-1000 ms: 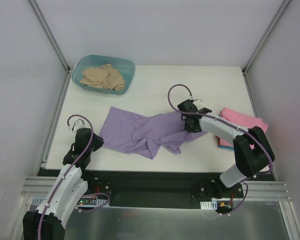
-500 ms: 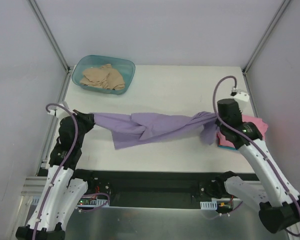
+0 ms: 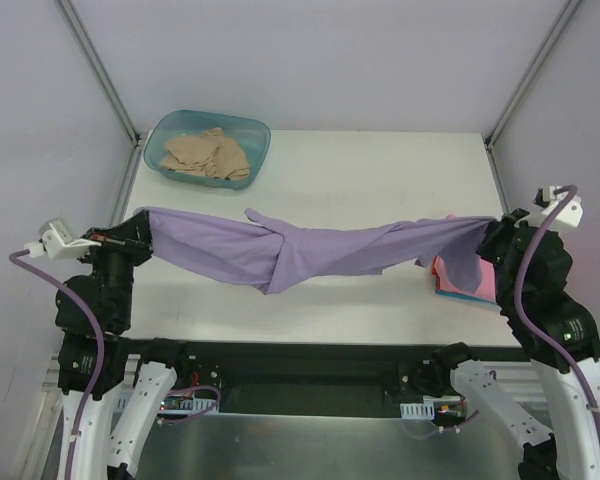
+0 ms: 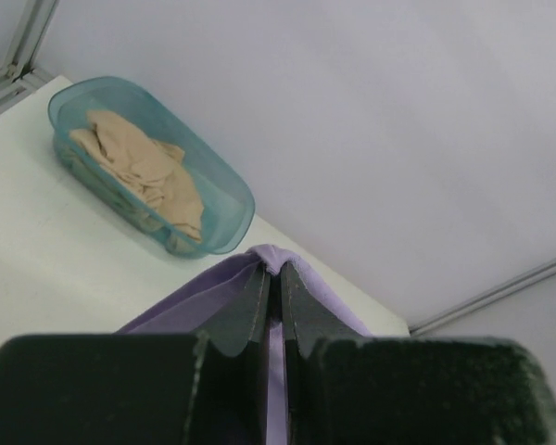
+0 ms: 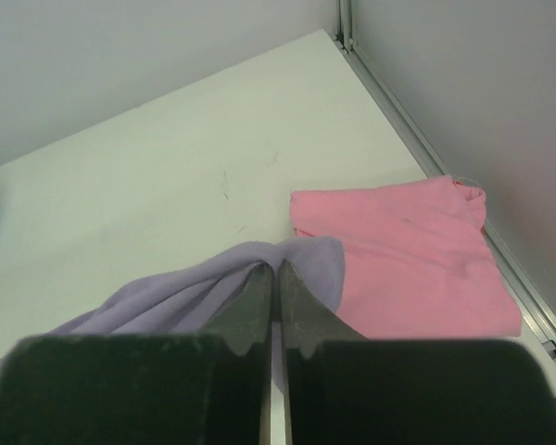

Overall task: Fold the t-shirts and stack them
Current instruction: Flatten out the tshirt

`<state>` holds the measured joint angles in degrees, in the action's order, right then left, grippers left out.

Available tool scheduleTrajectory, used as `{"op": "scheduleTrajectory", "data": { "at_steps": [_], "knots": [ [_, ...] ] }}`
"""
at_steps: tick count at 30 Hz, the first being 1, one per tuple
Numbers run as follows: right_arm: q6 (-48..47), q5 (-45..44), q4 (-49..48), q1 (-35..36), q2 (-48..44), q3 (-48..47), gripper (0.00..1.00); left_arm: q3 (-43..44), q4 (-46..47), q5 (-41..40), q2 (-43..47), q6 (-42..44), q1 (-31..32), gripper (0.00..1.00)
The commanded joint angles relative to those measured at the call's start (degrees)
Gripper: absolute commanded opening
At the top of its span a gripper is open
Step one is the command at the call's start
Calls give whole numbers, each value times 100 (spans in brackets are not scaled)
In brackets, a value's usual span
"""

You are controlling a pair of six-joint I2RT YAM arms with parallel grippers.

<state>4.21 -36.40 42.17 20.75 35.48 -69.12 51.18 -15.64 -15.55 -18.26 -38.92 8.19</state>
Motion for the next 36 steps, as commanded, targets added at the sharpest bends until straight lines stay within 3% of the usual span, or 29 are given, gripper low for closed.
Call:
{"op": "scheduleTrajectory", "data": {
  "at_steps": [1, 7, 16, 23, 27, 32, 34, 35, 36],
  "knots": [
    [-175, 10, 133, -54, 406, -84, 1, -108, -203, -352, -423, 78, -36, 0],
    [-157, 203, 274, -54, 705, -391, 1, 287, -501, -633, -802, 7, -36, 0],
    [107, 783, 994, -54, 319, -304, 1, 744, -1538, -1169, -407, -283, -36, 0],
    [-34, 1214, 1250, -54, 520, -234, 1, 894, -1504, -1240, -783, -90, -36, 0],
    [-8, 1311, 1074, -45, 1178, 20, 2, 841, -1198, -1318, -1940, -29, -36, 0],
    [89, 1627, 398, -229, 3189, 180, 3, 1138, -625, -1566, -3769, 296, -167, 0],
    [63, 1706, 170, -361, 3857, -90, 3, 1490, -625, -1234, -4850, 472, -430, 6],
    [28, 1741, 142, -396, 4583, -249, 4, 1883, -625, -1101, -5210, 551, -510, 14],
    [19, 1759, 151, -405, 4860, -434, 21, 2070, -642, -986, -5823, 735, -563, 31]
  ]
}}
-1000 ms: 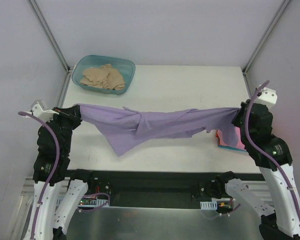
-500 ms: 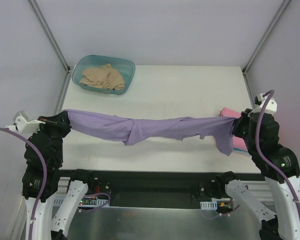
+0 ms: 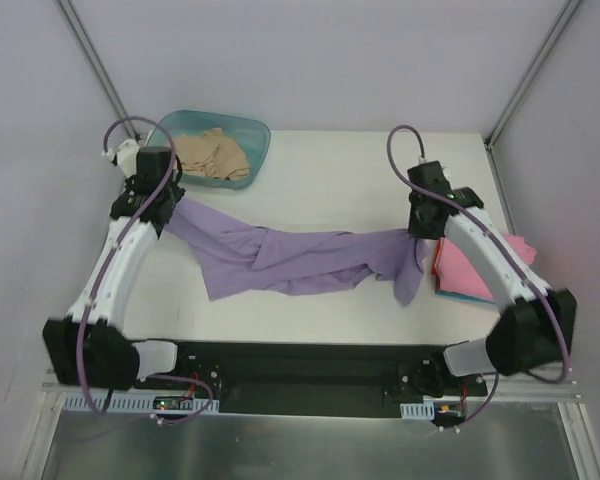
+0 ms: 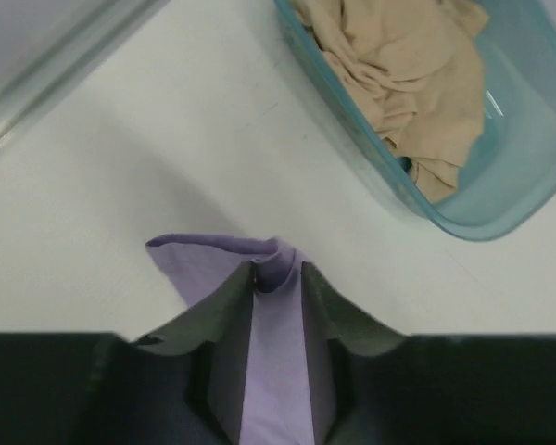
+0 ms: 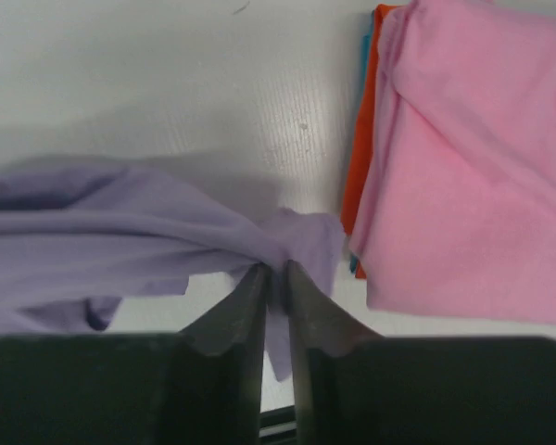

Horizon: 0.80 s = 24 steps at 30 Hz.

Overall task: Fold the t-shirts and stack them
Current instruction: Flatten out the tshirt

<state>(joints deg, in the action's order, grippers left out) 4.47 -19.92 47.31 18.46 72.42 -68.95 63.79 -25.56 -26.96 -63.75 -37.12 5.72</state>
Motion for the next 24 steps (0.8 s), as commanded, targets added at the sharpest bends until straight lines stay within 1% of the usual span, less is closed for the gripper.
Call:
{"op": "scheduleTrajectory", "data": {
  "at_steps": [1, 2, 4, 5, 6, 7, 10, 11, 12, 13, 14, 16, 17, 18, 19, 20, 22, 23, 24],
  "knots": [
    [-8, 85, -345, -167, 1473, -627, 40, 993, 289, 321, -1542, 644, -378, 55],
    [-8, 68, -345, -167, 1807, -890, 54, 1282, 210, 523, -1892, 689, -387, 72],
    [63, -29, -328, -167, 1968, -1059, 78, 1408, 139, 700, -2036, 689, -387, 99],
    [80, -55, -345, -167, 1977, -1120, 86, 1356, 139, 753, -1993, 654, -387, 99],
    [80, -64, -371, -167, 1925, -1121, 99, 1303, 148, 754, -1949, 584, -387, 99],
    [80, -73, -424, -167, 1864, -1086, 97, 1233, 148, 771, -1870, 549, -387, 99],
    [141, -73, -608, -167, 1399, -718, 97, 707, 148, 1069, -1396, 329, -387, 99],
    [168, -64, -661, -167, 1241, -595, 97, 287, 148, 1192, -1064, 242, -387, 99],
    [194, -30, -731, -167, 856, -263, 97, 57, 148, 1472, -878, 67, -387, 99],
    [186, -3, -880, -167, 661, -103, 97, -180, 139, 1622, -685, -13, -387, 99],
    [221, 15, -951, -176, 476, 90, 97, -679, 139, 1737, -300, -101, -387, 99],
    [265, 85, -1118, -167, -128, 591, 97, -1182, 148, 2071, 97, -269, -387, 99],
    [274, 102, -1171, -176, -349, 750, 97, -1672, 148, 2176, 491, -330, -387, 99],
    [282, 94, -1224, -167, -534, 899, 97, -1912, 148, 2265, 686, -426, -387, 99],
    [317, 24, -1329, -176, -893, 1231, 97, -2132, 148, 2553, 879, -506, -387, 99],
    [387, -20, -1390, -176, -1071, 1383, 97, -2560, 148, 2677, 1247, -559, -378, 99],
    [423, -99, -1583, -185, -1396, 1795, 97, -2958, 148, 2976, 1557, -743, -378, 99],
    [458, -108, -1654, -185, -1650, 1919, 97, -3325, 139, 3056, 1767, -787, -378, 99],
    [493, -117, -1681, -185, -1774, 1998, 97, -3494, 139, 3143, 1830, -909, -378, 100]
  ]
}}
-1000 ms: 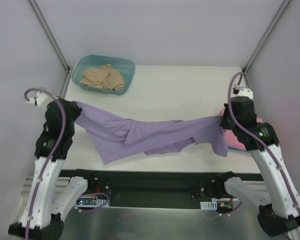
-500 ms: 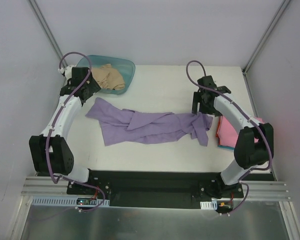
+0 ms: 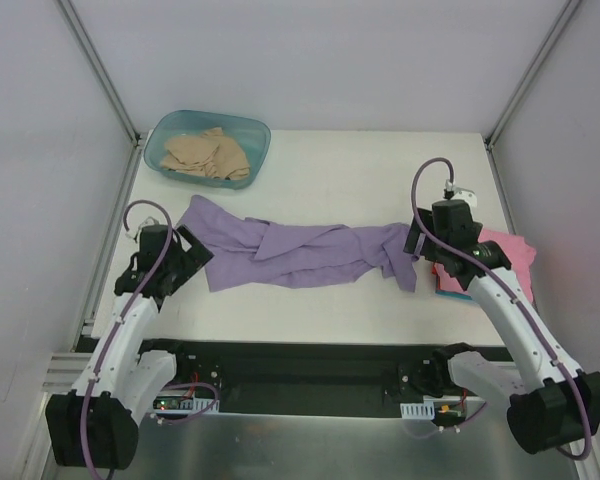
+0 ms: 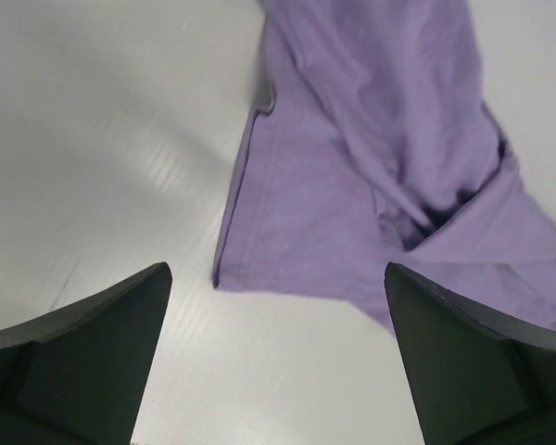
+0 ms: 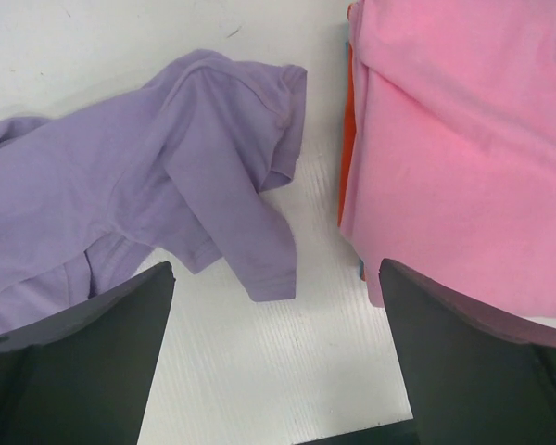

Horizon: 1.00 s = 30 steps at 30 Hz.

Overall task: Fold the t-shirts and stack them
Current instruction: Flatten out the tshirt

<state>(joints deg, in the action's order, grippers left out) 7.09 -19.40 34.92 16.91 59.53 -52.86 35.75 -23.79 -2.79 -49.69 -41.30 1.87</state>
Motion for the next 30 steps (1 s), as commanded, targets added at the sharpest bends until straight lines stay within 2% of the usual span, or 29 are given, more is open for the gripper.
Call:
{"op": "scheduleTrajectory", "data": {
  "at_steps": [1, 4, 6, 8, 14, 20, 30],
  "knots": [
    [266, -161, -477, -30, -564, 434, 97, -979, -29, 823, 460, -554, 6, 99],
    [258, -20, -503, -30, -732, 522, 97, -1245, -11, 859, 391, -704, 6, 90],
    [231, 24, -512, -30, -758, 522, 97, -1263, 23, 815, 241, -783, 6, 71],
    [214, 33, -538, -30, -741, 549, 97, -1263, 137, 789, 84, -827, 6, 62],
    [170, 59, -539, -30, -600, 540, 97, -1167, 357, 675, -417, -845, 6, 49],
    [152, 24, -530, -30, -548, 540, 97, -1026, 559, 604, -998, -845, 15, 43],
    [152, -99, -512, -30, -434, 523, 97, -912, 885, 806, -1666, -783, 138, 26]
  ]
}}
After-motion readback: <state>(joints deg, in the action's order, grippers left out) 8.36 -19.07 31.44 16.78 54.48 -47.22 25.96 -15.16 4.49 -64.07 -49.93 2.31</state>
